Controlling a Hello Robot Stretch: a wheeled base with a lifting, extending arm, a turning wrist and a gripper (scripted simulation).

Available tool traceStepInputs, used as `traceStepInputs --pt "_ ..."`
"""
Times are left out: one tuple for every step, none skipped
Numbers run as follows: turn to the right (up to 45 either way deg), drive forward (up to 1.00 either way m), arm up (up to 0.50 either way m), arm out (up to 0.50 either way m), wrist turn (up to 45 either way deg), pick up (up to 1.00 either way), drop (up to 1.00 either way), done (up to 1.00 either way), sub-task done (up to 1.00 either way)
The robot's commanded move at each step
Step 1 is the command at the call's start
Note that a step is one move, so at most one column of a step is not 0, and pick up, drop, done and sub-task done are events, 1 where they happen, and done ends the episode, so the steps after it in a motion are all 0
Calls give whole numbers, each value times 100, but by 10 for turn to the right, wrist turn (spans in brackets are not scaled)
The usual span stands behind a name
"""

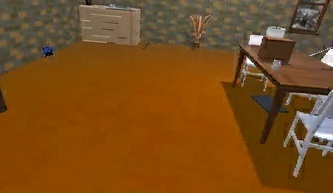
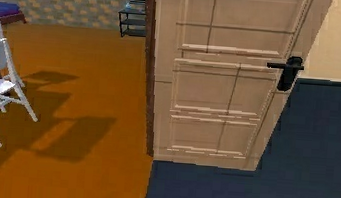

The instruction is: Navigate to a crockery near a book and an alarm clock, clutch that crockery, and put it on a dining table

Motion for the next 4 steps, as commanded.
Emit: traceStepInputs --pt "0 35 0 0 0 0 0 0 0" --pt "-30 0 0 0 0 0 0 0 0" --pt "450 0 0 0 0 0 0 0 0" --pt "450 0 0 0 0 0 0 0 0"
